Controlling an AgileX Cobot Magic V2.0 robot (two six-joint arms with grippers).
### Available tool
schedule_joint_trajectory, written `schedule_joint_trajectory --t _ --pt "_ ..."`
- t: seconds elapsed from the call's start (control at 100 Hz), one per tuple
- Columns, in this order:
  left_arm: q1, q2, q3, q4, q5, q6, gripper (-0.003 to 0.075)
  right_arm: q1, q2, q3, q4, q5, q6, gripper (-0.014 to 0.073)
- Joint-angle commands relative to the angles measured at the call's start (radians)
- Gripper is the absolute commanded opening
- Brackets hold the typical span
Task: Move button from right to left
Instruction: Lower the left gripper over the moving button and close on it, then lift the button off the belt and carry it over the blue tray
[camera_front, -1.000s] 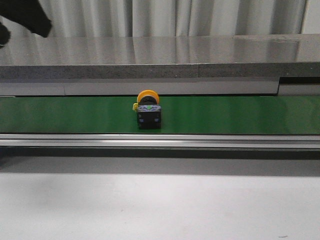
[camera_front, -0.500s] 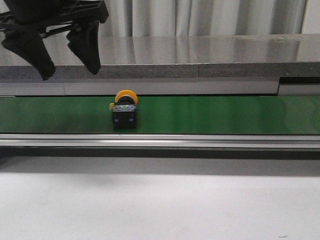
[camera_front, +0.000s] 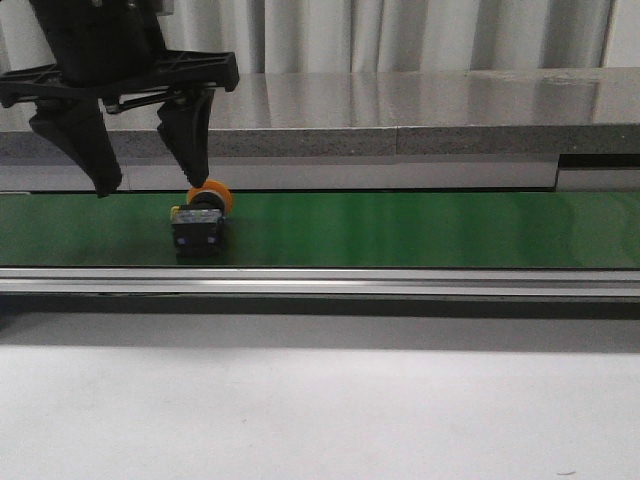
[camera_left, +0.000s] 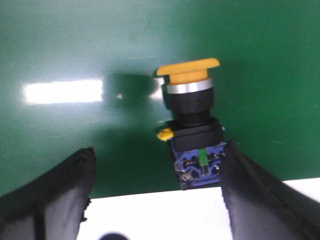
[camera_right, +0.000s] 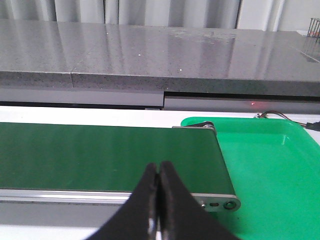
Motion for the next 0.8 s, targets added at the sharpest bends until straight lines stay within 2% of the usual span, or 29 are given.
schedule_joint_trajectory --t 0.0,0.52,0.59,0.71,0.79 --pt "-0.007 -0.040 -0.033 0.001 -0.016 -0.012 0.0491 0.001 0.012 -0.024 0.000 -0.089 -0.005 -0.0068" --pt "0.016 0.048 -0.033 0.024 0.007 -0.012 0.0485 0.001 0.012 -0.024 0.000 -0.089 -0.005 -0.0068" --pt "0.027 0.050 -0.033 0.022 0.013 -0.012 0.0426 0.001 0.012 -0.024 0.000 -0.089 -0.005 -0.0068" --pt "0.034 0.050 -0.033 0.022 0.024 -0.012 0.0225 0.001 0.012 -0.024 0.000 -0.089 -0.005 -0.0068" --pt "0.037 0.050 -0.033 0.022 0.024 -0.012 0.0151 0.001 0.012 -0.024 0.000 -0.089 -0.005 -0.0068"
